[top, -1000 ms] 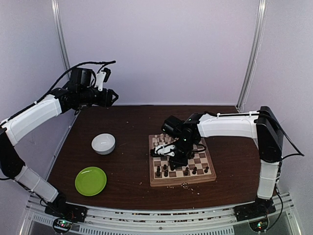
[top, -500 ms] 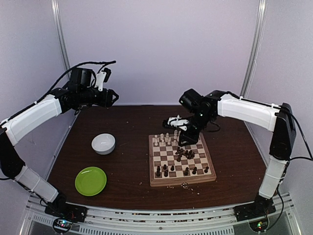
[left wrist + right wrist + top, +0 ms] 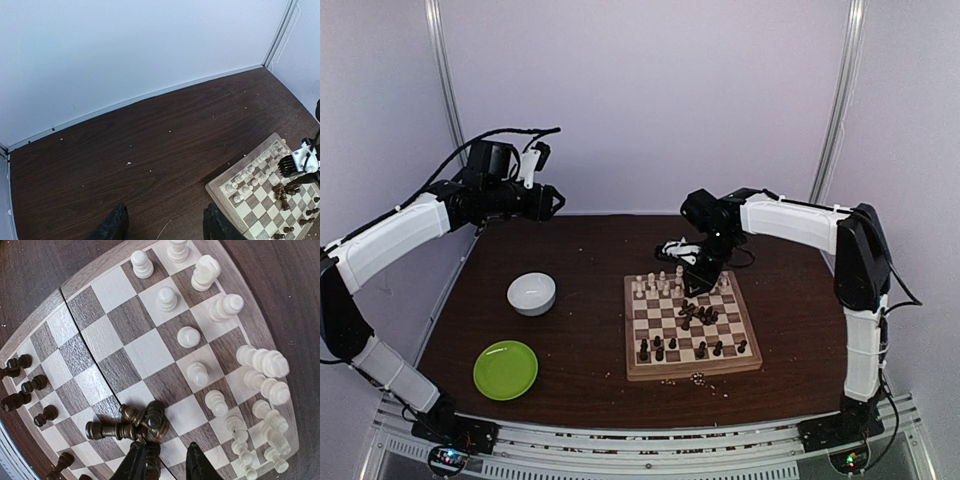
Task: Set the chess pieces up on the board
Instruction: Pick up the pawn from the chessboard, then place the pawn at e7, then pick up the bishop from the chessboard.
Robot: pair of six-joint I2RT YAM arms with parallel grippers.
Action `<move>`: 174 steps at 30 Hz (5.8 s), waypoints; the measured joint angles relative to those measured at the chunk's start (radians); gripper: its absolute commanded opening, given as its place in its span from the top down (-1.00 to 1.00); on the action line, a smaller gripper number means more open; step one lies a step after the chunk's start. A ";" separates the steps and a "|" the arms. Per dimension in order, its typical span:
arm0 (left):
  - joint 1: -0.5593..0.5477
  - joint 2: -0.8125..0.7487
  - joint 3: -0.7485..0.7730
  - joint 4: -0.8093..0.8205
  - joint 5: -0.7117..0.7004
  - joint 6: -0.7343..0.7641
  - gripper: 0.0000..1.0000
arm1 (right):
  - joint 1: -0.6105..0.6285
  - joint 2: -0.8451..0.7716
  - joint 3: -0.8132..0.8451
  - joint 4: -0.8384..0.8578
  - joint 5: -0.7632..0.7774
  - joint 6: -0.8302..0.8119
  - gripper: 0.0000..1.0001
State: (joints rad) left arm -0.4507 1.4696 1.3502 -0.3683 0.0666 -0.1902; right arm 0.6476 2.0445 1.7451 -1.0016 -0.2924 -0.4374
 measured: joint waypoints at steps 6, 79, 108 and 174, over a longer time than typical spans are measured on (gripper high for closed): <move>0.000 0.002 0.000 0.000 0.002 0.000 -0.02 | 0.021 0.084 0.051 -0.013 -0.001 0.025 0.54; 0.000 0.062 0.000 0.000 0.055 -0.001 -0.03 | 0.104 -0.129 -0.173 0.004 -0.024 -0.011 1.00; 0.000 0.062 0.000 0.000 0.066 -0.001 -0.03 | 0.216 -0.066 -0.210 -0.015 0.006 -0.063 0.97; 0.000 0.063 0.004 0.000 0.072 -0.004 -0.03 | 0.081 0.127 0.068 0.002 0.164 0.227 0.48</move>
State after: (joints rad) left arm -0.4507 1.5322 1.3540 -0.3687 0.1387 -0.1940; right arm 0.7284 2.1719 1.8133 -0.9993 -0.1287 -0.2104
